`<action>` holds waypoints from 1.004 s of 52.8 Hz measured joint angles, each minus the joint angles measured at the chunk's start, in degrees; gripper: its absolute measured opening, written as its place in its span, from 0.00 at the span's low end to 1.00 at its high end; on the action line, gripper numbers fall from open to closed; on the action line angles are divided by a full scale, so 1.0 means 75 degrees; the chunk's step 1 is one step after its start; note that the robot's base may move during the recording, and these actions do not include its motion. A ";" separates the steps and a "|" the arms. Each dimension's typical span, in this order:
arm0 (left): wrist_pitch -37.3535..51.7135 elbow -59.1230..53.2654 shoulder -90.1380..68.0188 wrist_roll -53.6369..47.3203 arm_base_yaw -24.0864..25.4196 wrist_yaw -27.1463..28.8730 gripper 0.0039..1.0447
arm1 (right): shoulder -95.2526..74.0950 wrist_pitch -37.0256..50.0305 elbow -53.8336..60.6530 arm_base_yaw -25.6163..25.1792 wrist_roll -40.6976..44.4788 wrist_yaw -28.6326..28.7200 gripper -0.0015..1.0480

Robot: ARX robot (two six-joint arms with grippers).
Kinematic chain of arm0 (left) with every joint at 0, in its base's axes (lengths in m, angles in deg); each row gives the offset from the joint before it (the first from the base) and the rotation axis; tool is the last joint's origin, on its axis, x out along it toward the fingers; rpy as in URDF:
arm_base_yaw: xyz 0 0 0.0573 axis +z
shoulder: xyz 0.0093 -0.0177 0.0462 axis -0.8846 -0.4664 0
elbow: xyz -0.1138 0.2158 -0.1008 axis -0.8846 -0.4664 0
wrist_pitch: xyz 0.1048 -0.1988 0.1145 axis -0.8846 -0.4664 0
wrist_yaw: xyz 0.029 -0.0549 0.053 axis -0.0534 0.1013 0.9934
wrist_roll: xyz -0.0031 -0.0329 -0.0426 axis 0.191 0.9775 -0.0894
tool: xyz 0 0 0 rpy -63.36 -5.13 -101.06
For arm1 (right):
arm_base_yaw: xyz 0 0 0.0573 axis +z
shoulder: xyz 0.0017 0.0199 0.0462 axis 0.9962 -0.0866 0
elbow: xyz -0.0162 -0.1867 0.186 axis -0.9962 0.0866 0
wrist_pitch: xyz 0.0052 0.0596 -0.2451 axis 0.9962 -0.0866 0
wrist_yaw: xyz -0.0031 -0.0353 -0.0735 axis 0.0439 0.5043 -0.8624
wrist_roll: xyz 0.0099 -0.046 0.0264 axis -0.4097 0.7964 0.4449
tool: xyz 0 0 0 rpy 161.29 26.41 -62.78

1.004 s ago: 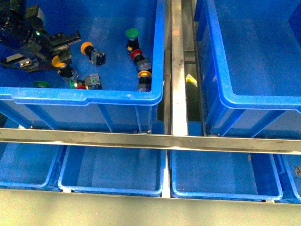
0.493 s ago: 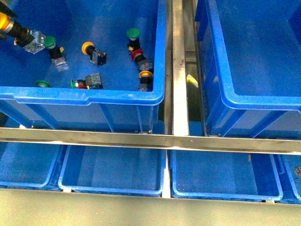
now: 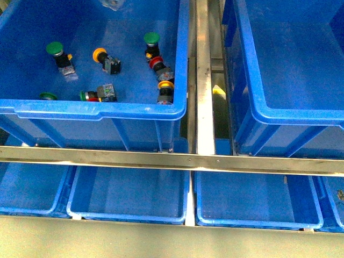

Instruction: Pick red and yellow buttons and place in box

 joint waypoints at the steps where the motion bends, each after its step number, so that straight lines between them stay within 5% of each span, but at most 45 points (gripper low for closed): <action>1: 0.0003 0.0000 -0.0012 0.0041 -0.0119 0.0009 0.33 | 0.0000 0.0000 0.0000 0.0000 0.0003 0.0000 0.94; 23: 0.0597 0.0734 -0.0941 0.0793 -0.2113 0.0277 0.33 | 0.0000 0.0000 0.0000 0.0000 0.0000 0.0000 0.94; 34: 0.0495 0.1335 -0.1370 0.0819 -0.2608 0.0385 0.33 | -0.0020 -0.0017 -0.0009 0.0006 0.0000 -0.0035 0.94; 41: 0.0443 0.1448 -0.1352 0.0807 -0.2722 0.0428 0.33 | -0.2253 -0.2063 -0.1075 0.0708 0.0557 -0.1335 0.94; 53: 0.0280 0.1399 -0.1346 0.0749 -0.2932 0.0560 0.33 | -0.6368 0.1174 -0.1734 0.1539 0.2057 -0.0478 0.94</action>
